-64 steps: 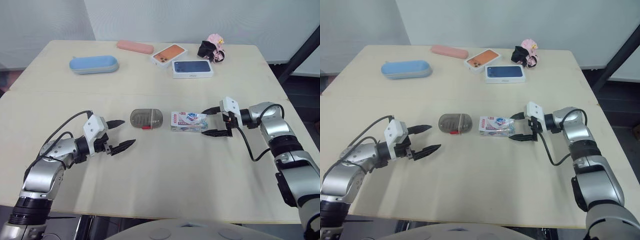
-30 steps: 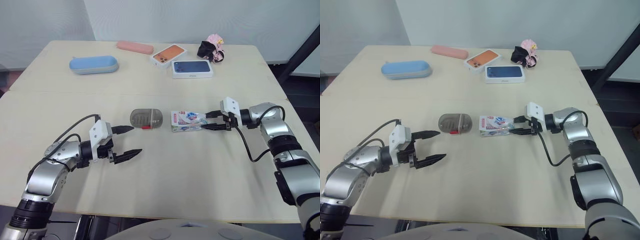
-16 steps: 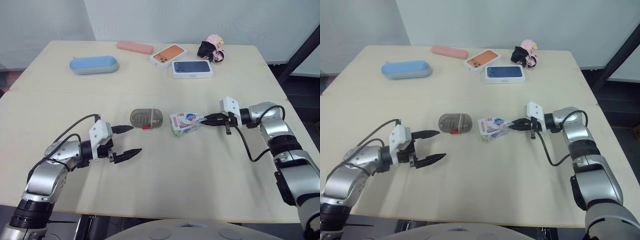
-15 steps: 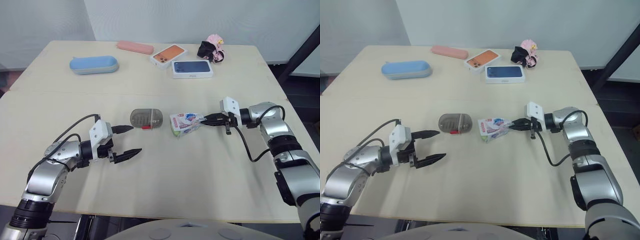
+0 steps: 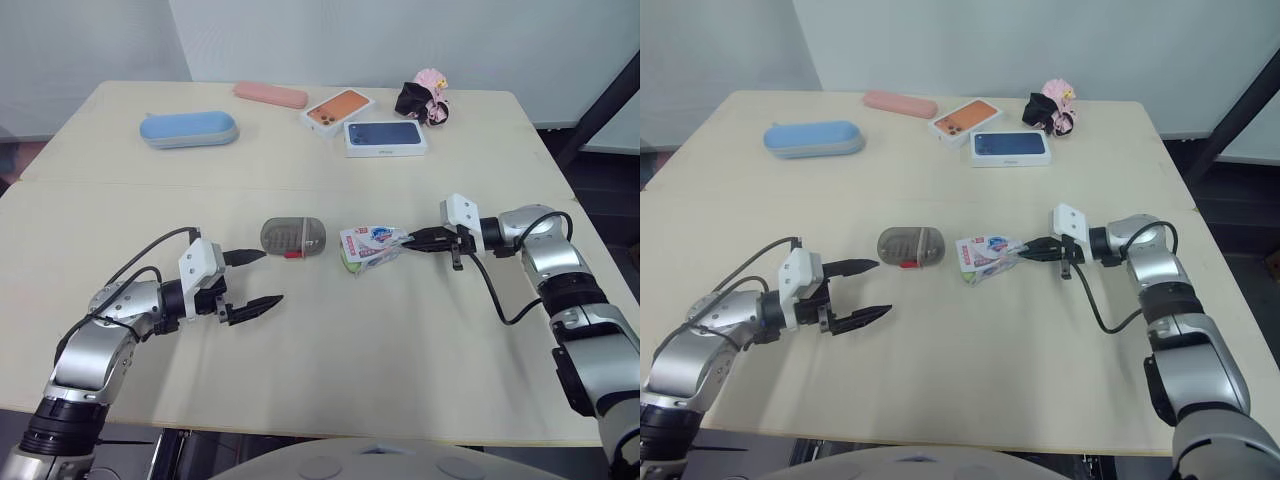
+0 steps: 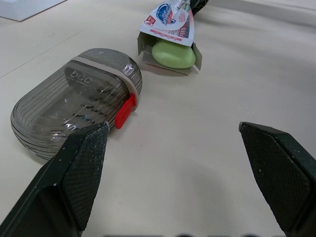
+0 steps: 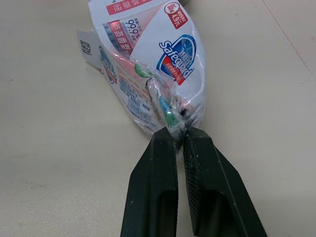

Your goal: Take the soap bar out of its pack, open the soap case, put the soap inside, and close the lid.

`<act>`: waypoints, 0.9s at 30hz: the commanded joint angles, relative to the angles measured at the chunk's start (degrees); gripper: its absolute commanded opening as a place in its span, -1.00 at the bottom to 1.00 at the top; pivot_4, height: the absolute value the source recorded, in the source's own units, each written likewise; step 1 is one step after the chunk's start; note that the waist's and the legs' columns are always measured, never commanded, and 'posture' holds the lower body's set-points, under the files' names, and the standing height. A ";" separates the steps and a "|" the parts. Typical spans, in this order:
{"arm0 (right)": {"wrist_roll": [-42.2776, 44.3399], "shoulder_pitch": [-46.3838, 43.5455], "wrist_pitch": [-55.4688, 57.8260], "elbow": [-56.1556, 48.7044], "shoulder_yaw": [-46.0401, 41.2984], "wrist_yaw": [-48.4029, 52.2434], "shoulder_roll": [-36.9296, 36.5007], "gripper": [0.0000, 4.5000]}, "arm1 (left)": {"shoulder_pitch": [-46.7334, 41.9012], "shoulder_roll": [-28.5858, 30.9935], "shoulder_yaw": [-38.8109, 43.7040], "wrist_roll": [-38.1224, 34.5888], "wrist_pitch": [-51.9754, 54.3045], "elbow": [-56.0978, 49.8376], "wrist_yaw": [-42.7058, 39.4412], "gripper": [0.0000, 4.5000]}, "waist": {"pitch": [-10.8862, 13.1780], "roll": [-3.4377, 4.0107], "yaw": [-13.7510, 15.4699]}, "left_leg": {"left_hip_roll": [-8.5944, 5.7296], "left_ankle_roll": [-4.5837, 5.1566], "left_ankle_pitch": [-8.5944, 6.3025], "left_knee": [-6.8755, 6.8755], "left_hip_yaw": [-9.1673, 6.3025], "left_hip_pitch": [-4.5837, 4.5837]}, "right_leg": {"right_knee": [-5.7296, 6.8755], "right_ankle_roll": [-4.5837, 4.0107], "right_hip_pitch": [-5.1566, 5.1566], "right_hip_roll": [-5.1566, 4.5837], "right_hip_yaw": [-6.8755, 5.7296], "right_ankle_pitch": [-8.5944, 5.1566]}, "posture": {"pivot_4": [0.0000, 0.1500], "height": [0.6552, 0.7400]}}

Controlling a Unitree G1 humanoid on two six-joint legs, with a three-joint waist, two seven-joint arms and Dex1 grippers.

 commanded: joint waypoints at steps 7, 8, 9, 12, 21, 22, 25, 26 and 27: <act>-0.06 -0.02 7.18 -6.81 -1.60 -1.07 -5.11 -0.92 | -0.69 0.61 0.27 0.15 -1.36 -0.26 -0.12 1.00 | 0.00 0.00 -0.04 | 0.00 0.00 0.00 0.00 0.00 -0.01 | -0.01 0.00 0.00 0.01 0.00 0.00 | 1.00 1.00; -0.11 -0.13 8.84 -8.03 -1.60 -1.21 -5.92 -0.92 | -0.70 0.67 0.32 0.19 -1.38 -0.20 -0.12 1.00 | 0.00 0.00 -0.04 | 0.00 0.00 0.00 0.00 0.00 -0.01 | -0.02 0.00 0.00 0.02 0.00 0.00 | 1.00 1.00; -0.61 -0.27 9.65 -9.38 -1.49 -1.42 -6.92 -0.92 | -0.69 0.73 0.40 0.19 -1.34 -0.22 -0.10 1.00 | 0.00 0.00 -0.03 | 0.00 0.00 0.00 0.00 0.00 -0.01 | -0.02 0.00 0.00 0.02 0.01 0.00 | 1.00 1.00; -1.73 -0.42 14.64 -14.50 -1.10 -2.51 -9.47 -0.92 | -0.58 0.92 0.56 0.18 -1.35 -0.26 -0.15 1.00 | 0.00 0.01 -0.01 | 0.00 -0.01 0.00 0.00 -0.01 -0.01 | -0.03 0.00 0.00 0.03 0.01 0.00 | 1.00 1.00; -7.04 -2.89 28.66 -30.20 1.92 -4.34 -15.72 -0.92 | -0.67 1.48 0.29 0.00 -1.20 -0.31 -0.48 1.00 | 0.01 0.01 -0.04 | 0.02 -0.03 -0.01 -0.01 -0.01 0.01 | -0.07 0.02 0.02 0.07 0.05 0.01 | 1.00 1.00; -7.60 -3.03 29.64 -31.73 2.33 -4.06 -16.30 -0.92 | -0.70 1.47 0.15 0.05 -1.21 -0.36 -0.55 1.00 | 0.01 0.01 -0.03 | 0.03 -0.03 -0.01 -0.01 -0.01 0.01 | -0.07 0.02 0.02 0.07 0.05 0.01 | 1.00 1.00; -9.03 -3.37 31.69 -35.03 3.52 -3.96 -17.75 -0.92 | -0.97 1.47 -0.14 0.21 -1.45 -0.04 -0.90 1.00 | 0.01 0.01 0.07 | 0.03 -0.03 -0.01 -0.02 -0.01 0.01 | -0.07 0.02 0.01 0.07 0.05 0.01 | 1.00 1.00; -9.12 -3.48 32.43 -35.99 3.60 -4.01 -18.04 -0.92 | -1.03 1.48 -0.16 0.22 -1.49 0.02 -0.99 1.00 | 0.01 0.01 0.10 | 0.03 -0.03 -0.01 -0.02 -0.01 0.01 | -0.07 0.02 0.02 0.07 0.05 0.01 | 1.00 1.00; -9.15 -3.59 33.13 -36.80 3.54 -4.22 -18.19 -0.92 | -1.06 1.48 -0.17 0.22 -1.52 0.05 -1.06 1.00 | 0.01 0.01 0.11 | 0.03 -0.03 -0.01 -0.02 -0.01 0.00 | -0.07 0.02 0.02 0.06 0.05 0.01 | 1.00 1.00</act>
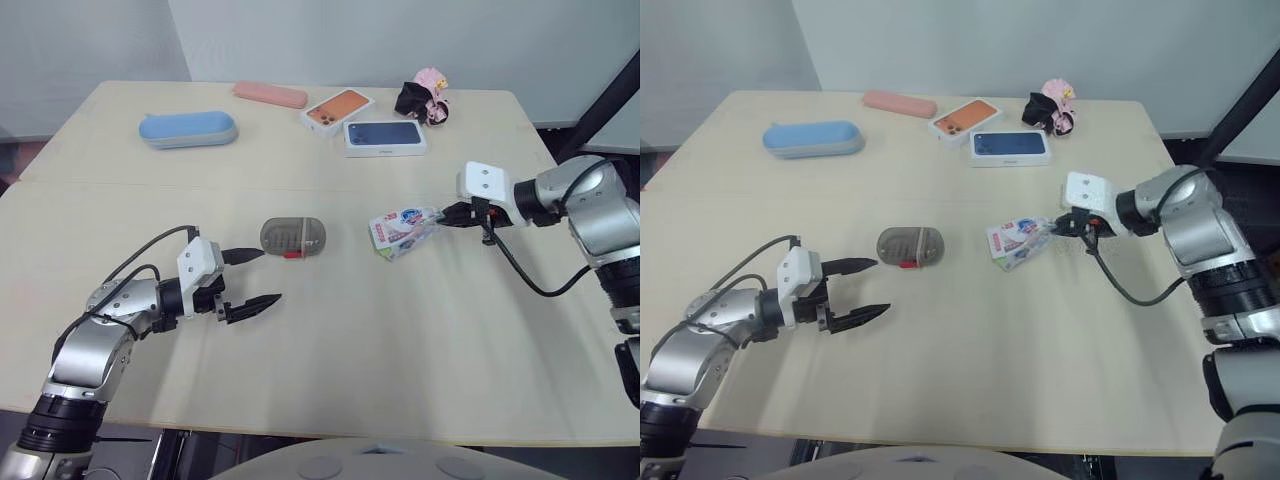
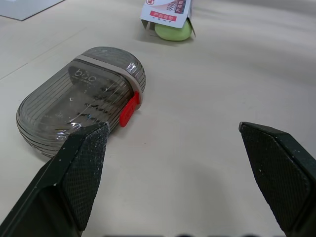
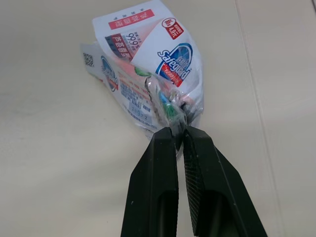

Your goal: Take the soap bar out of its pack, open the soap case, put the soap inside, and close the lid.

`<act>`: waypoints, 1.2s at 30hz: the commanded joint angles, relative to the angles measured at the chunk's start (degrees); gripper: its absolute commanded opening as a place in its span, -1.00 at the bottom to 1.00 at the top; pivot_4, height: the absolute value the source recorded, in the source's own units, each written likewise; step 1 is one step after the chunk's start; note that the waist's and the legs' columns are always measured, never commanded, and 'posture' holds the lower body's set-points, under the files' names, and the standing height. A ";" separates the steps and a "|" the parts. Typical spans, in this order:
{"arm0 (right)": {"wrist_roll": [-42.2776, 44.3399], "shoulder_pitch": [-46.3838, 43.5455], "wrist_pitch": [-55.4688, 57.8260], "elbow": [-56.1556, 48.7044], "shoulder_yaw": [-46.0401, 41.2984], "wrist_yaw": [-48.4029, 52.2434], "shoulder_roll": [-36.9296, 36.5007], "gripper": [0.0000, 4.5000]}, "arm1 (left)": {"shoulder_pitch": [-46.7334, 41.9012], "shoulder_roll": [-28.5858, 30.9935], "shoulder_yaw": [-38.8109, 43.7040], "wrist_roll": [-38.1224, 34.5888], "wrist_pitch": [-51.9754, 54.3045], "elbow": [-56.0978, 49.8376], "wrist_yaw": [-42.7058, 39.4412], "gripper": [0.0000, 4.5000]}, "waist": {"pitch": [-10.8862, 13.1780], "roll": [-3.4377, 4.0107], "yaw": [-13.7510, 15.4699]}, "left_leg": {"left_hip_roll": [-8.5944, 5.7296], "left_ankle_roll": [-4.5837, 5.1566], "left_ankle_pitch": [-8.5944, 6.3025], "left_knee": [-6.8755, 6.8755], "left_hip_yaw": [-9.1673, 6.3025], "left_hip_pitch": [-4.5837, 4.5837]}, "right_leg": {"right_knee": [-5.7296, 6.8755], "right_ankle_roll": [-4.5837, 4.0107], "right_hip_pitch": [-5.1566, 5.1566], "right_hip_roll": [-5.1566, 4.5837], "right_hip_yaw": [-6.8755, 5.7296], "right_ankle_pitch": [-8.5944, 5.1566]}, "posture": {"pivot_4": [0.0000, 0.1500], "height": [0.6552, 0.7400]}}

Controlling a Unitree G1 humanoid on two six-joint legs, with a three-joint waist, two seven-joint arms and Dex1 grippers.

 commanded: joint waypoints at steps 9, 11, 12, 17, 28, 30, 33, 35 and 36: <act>-0.84 -3.33 3.86 -6.61 -0.67 0.65 -3.98 -0.92 | -1.00 0.84 -0.20 0.36 -1.38 0.05 -0.76 1.00 | 0.00 0.00 -0.04 | 0.01 -0.01 0.00 0.00 0.00 0.02 | 0.01 0.00 0.00 0.01 0.02 0.00 | 1.00 1.00; -0.62 -3.58 4.03 -6.54 -0.78 0.88 -4.39 -0.92 | -1.16 0.84 -0.25 0.35 -1.38 0.18 -0.83 1.00 | 0.00 0.00 -0.03 | 0.01 0.00 0.00 0.00 0.01 0.01 | 0.01 0.00 0.00 0.01 0.02 0.00 | 1.00 1.00; -0.48 -3.57 3.94 -6.40 -0.82 1.18 -4.72 -0.92 | -1.30 0.78 -0.32 0.39 -1.44 0.34 -0.88 1.00 | 0.00 0.00 -0.04 | 0.01 0.00 0.00 0.00 0.01 0.01 | 0.01 0.00 0.00 0.01 0.02 0.00 | 1.00 1.00; 0.81 -2.61 1.51 -4.96 -1.51 4.82 -7.88 -0.92 | -2.04 0.75 -0.79 0.40 -1.80 1.16 -1.30 1.00 | 0.00 0.00 0.01 | 0.00 0.00 0.00 0.00 0.01 0.01 | 0.02 0.00 0.00 0.00 0.03 0.00 | 1.00 1.00; 3.94 -3.99 -5.10 6.37 -3.84 11.35 -12.72 -0.92 | -2.82 0.76 -1.47 0.40 -2.18 2.13 -1.62 1.00 | 0.00 0.00 -0.07 | 0.00 0.00 0.00 0.01 0.01 0.02 | 0.03 0.00 0.00 0.00 0.05 0.00 | 1.00 1.00; 3.82 -4.53 -7.34 10.14 -4.18 11.85 -13.13 -0.92 | -2.82 0.72 -1.48 0.37 -2.20 2.19 -1.63 1.00 | 0.00 0.00 -0.10 | 0.00 0.01 -0.01 0.01 0.01 0.02 | 0.03 0.00 0.00 0.00 0.05 0.00 | 1.00 1.00; 5.56 -5.69 -6.80 16.56 -6.41 10.92 -12.33 -0.92 | -2.82 0.58 -1.45 0.09 -2.06 2.07 -1.57 1.00 | 0.00 0.00 -0.11 | 0.00 0.01 -0.01 0.02 0.02 0.01 | 0.04 -0.01 0.00 0.01 0.05 0.00 | 1.00 1.00; 6.93 -5.88 -5.82 19.86 -8.12 9.68 -11.52 -0.92 | -2.78 0.49 -1.35 -0.19 -1.93 1.99 -1.57 1.00 | -0.01 0.01 -0.04 | 0.00 0.01 -0.01 0.03 0.02 0.01 | 0.04 -0.01 0.00 0.01 0.04 0.00 | 1.00 1.00; 7.33 -5.98 -5.54 20.90 -8.71 9.24 -11.14 -0.92 | -2.79 0.46 -1.32 -0.30 -1.87 2.00 -1.58 1.00 | -0.01 0.01 -0.04 | 0.00 0.01 -0.01 0.04 0.02 0.00 | 0.04 -0.01 0.00 0.01 0.04 0.00 | 1.00 1.00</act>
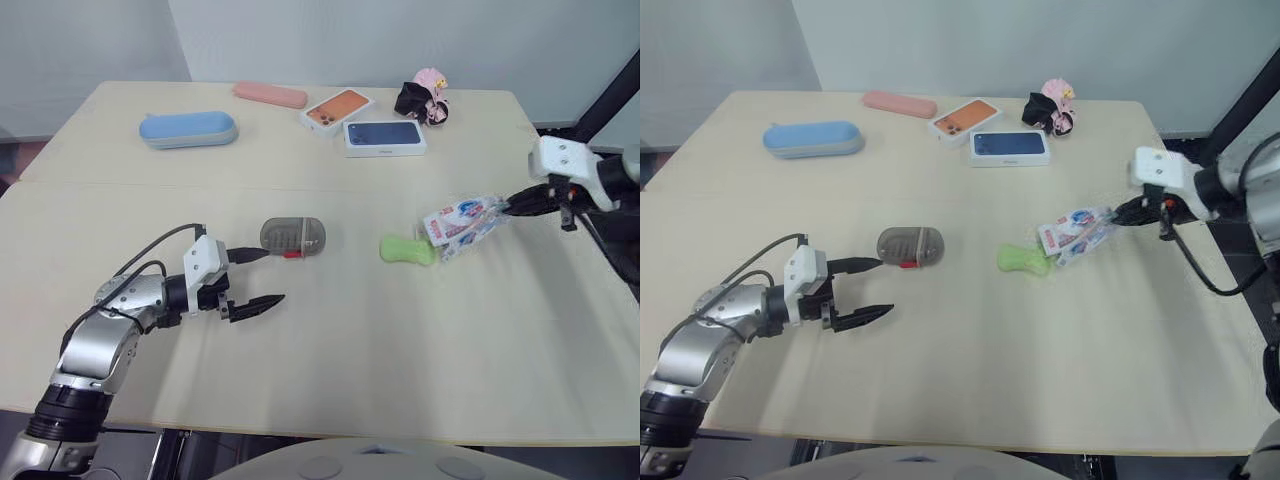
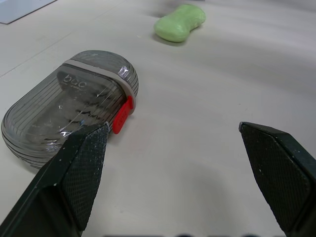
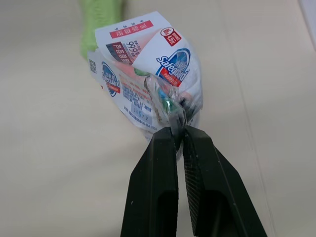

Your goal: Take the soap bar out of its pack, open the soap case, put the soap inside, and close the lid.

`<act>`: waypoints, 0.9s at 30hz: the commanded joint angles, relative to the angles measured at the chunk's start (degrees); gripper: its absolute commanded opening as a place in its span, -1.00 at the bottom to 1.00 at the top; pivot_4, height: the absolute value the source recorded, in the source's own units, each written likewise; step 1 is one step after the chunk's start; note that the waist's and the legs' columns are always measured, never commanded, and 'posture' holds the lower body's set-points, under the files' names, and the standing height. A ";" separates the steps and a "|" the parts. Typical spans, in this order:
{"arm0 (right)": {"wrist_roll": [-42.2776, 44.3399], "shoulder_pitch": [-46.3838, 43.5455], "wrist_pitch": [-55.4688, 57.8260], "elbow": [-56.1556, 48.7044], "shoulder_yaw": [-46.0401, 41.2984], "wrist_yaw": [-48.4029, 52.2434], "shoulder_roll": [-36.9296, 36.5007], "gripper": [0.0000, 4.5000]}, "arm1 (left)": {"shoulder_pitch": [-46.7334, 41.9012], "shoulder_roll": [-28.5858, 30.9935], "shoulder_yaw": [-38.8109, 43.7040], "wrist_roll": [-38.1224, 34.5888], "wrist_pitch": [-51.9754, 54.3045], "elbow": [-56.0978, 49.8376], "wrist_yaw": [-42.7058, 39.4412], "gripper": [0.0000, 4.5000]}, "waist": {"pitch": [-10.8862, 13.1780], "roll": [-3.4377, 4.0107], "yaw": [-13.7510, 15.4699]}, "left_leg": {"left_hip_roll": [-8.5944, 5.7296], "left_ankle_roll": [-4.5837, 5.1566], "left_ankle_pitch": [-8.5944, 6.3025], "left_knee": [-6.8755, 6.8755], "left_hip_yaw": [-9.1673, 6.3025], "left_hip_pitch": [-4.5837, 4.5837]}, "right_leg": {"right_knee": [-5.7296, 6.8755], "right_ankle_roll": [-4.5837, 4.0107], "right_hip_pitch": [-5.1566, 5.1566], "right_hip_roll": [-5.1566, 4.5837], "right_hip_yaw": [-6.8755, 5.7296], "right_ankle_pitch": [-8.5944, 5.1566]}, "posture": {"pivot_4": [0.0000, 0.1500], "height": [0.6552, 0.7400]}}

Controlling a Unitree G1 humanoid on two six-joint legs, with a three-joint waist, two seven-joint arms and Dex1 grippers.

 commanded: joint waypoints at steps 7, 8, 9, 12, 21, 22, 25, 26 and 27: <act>3.19 3.45 -0.84 9.89 -10.39 -16.06 5.46 -0.92 | -0.90 -0.62 1.50 -1.40 0.01 -1.00 1.29 1.00 | -0.07 -0.09 0.10 | 0.02 0.00 0.00 0.06 0.00 0.00 | 0.02 0.00 0.02 0.01 -0.01 0.00 | 1.00 1.00; 3.13 4.79 -1.33 10.46 -11.76 -19.18 6.54 -0.92 | -1.11 -0.92 1.87 -1.95 0.37 -1.19 1.71 1.00 | -0.11 -0.15 0.34 | 0.01 0.00 0.00 0.08 0.00 0.00 | 0.02 0.00 0.03 0.00 -0.01 0.00 | 1.00 1.00; 2.70 5.79 -2.49 10.27 -12.91 -22.47 7.41 -0.92 | -1.23 -1.03 2.15 -2.38 0.73 -1.35 1.92 1.00 | -0.12 -0.16 0.50 | 0.01 0.01 0.00 0.11 0.00 -0.01 | 0.01 -0.01 0.05 -0.01 -0.01 0.00 | 1.00 1.00; 3.32 8.61 -2.25 8.70 -16.44 -30.49 9.92 -0.92 | -1.12 -0.92 2.57 -3.08 1.27 -1.73 2.21 1.00 | -0.13 -0.04 0.81 | -0.02 0.01 0.00 0.13 0.03 -0.03 | 0.01 -0.01 0.04 0.01 0.02 0.00 | 1.00 1.00; 6.55 22.40 9.88 -9.13 -25.75 -51.09 19.33 -0.92 | -0.62 -0.82 3.22 -4.63 2.29 -2.77 2.68 1.00 | -0.16 0.03 1.07 | 0.01 -0.02 -0.01 0.08 0.02 0.03 | -0.05 0.00 0.07 0.05 0.04 0.01 | 1.00 1.00; 6.78 24.08 11.90 -11.82 -26.76 -53.52 20.69 -0.92 | -0.55 -0.91 3.38 -5.18 2.59 -2.95 2.64 1.00 | -0.17 0.04 1.11 | -0.01 -0.03 -0.02 0.07 0.03 0.03 | -0.05 0.01 0.06 0.03 0.04 0.01 | 1.00 1.00; 7.93 29.75 18.16 -19.75 -29.28 -59.68 25.19 -0.92 | -0.31 -0.83 3.50 -6.33 3.33 -3.67 2.35 1.00 | -0.18 0.06 1.42 | -0.01 -0.05 -0.02 0.02 0.03 0.04 | -0.08 0.01 0.05 0.03 0.05 0.01 | 1.00 1.00; 8.09 31.52 19.84 -22.28 -30.21 -62.25 27.16 -0.92 | -0.13 -0.50 3.15 -5.94 3.00 -3.89 1.99 1.00 | -0.18 0.07 1.55 | -0.01 -0.07 -0.03 -0.01 0.02 0.04 | -0.12 0.02 0.06 0.03 0.04 0.01 | 1.00 1.00; 8.21 32.77 21.32 -24.22 -31.12 -64.62 28.83 -0.92 | 0.07 -0.22 2.82 -5.45 2.59 -4.00 1.69 1.00 | -0.19 0.07 1.62 | -0.01 -0.08 -0.04 -0.02 0.02 0.05 | -0.13 0.02 0.06 0.03 0.03 0.01 | 1.00 1.00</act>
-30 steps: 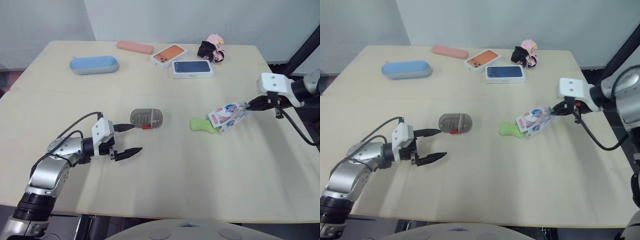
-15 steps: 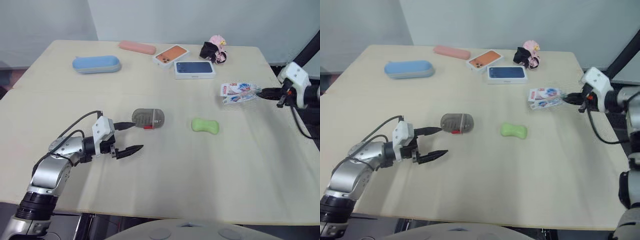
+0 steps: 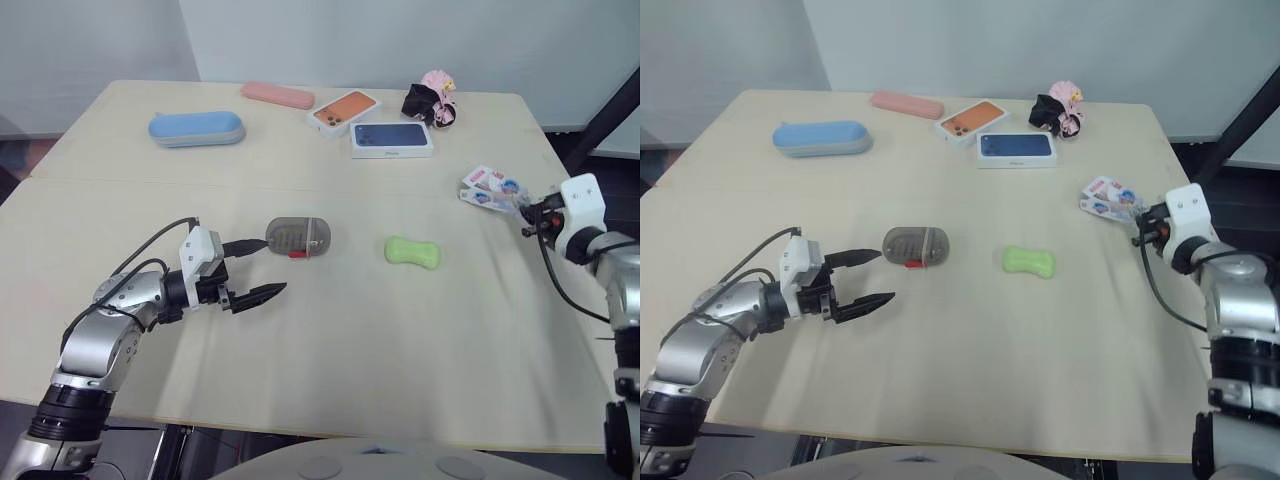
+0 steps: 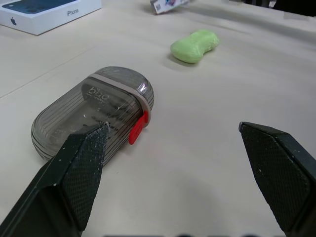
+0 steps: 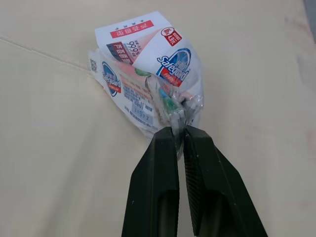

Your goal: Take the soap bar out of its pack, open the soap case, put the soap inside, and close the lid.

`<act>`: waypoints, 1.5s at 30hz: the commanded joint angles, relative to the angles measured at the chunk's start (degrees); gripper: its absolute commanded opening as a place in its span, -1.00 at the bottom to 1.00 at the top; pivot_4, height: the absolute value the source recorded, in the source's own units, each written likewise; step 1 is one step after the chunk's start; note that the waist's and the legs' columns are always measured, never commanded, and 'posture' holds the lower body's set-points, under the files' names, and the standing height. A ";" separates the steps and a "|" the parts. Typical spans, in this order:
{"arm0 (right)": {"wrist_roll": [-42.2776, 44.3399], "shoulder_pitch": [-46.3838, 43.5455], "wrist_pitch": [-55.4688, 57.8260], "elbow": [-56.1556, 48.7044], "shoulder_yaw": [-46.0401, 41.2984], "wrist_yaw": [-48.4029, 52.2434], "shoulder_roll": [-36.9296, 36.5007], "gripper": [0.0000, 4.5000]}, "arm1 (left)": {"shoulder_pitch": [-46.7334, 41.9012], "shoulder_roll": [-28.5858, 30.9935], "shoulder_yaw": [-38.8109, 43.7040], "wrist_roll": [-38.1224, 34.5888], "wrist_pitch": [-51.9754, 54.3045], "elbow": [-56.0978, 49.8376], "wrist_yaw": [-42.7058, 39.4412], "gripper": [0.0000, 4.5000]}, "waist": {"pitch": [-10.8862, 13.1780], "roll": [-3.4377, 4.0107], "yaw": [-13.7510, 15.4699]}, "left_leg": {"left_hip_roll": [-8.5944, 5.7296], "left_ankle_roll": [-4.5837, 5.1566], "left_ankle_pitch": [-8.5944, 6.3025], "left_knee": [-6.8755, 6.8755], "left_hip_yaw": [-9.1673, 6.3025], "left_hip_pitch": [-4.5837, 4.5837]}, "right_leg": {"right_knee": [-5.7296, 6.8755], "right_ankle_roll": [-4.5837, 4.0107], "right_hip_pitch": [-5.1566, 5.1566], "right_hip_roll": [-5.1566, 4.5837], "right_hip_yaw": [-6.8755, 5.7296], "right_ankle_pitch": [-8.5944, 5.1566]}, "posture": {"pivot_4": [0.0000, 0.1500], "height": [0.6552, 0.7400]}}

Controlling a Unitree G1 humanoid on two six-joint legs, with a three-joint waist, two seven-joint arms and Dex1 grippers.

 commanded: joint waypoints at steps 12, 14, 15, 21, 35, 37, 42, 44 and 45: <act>4.02 6.51 12.67 -16.36 -6.26 -13.05 7.61 -0.52 | -0.41 1.04 0.77 0.02 -0.66 -1.48 -1.16 1.00 | -0.06 0.10 -1.23 | -0.06 -0.13 0.05 -0.40 0.01 0.32 | -0.14 0.01 0.17 -0.05 0.01 0.00 | 1.00 1.00; 4.06 6.52 12.56 -16.37 -5.82 -12.16 6.65 -0.22 | -0.77 1.08 0.76 0.25 -0.91 -0.98 -1.35 1.00 | -0.05 0.11 -1.42 | -0.07 -0.14 0.05 -0.47 0.01 0.43 | -0.19 0.02 0.28 -0.05 0.00 0.00 | 1.00 1.00; 4.20 6.48 12.50 -16.33 -5.77 -11.88 6.44 -0.09 | -0.87 1.07 0.76 0.36 -1.01 -0.83 -1.41 1.00 | -0.05 0.11 -1.49 | -0.07 -0.15 0.05 -0.51 0.02 0.52 | -0.22 0.02 0.35 -0.06 0.00 -0.01 | 1.00 1.00; 2.96 5.09 4.65 -12.85 -3.61 -5.16 0.08 0.83 | -1.43 0.93 0.27 1.56 -1.93 0.08 -1.79 1.00 | -0.02 0.16 -1.71 | -0.10 -0.19 0.07 -0.77 0.07 0.98 | -0.43 0.02 0.73 -0.09 0.02 -0.01 | 1.00 1.00; 10.95 5.16 -23.33 -7.12 5.85 34.46 -7.97 1.00 | -4.98 0.99 -0.60 4.74 -4.87 4.65 -2.83 1.00 | -0.03 0.15 -1.80 | -0.09 -0.13 0.06 -0.78 0.04 0.97 | -0.46 0.01 0.81 -0.09 -0.01 -0.02 | 1.00 1.00; 11.84 7.37 -29.73 -5.01 6.82 40.21 -7.20 1.00 | -5.68 0.79 -0.58 5.27 -5.29 5.31 -2.35 1.00 | -0.03 0.14 -1.65 | -0.08 -0.09 0.05 -0.76 0.03 0.92 | -0.46 0.00 0.79 -0.12 -0.04 -0.02 | 1.00 1.00; 10.98 9.70 -42.35 3.76 9.91 50.10 -6.05 1.00 | -7.81 1.31 -1.84 8.66 -8.07 8.27 -1.89 1.00 | -0.03 0.14 -1.80 | -0.11 0.04 0.01 -0.64 0.04 0.81 | -0.42 -0.01 0.74 -0.21 -0.08 -0.02 | 1.00 1.00; 10.98 9.30 -44.52 6.49 10.45 51.41 -5.48 1.00 | -8.90 1.44 -2.33 9.78 -8.96 9.55 -2.11 1.00 | -0.03 0.14 -2.21 | -0.11 0.08 0.04 -0.63 0.04 0.83 | -0.38 -0.02 0.74 -0.21 -0.08 -0.03 | 1.00 1.00; 10.96 9.02 -45.30 7.47 10.61 51.70 -5.29 1.00 | -9.55 1.41 -2.45 10.20 -9.34 10.32 -2.28 1.00 | -0.03 0.14 -2.35 | -0.10 0.10 0.05 -0.63 0.04 0.84 | -0.36 -0.02 0.74 -0.21 -0.08 -0.03 | 1.00 1.00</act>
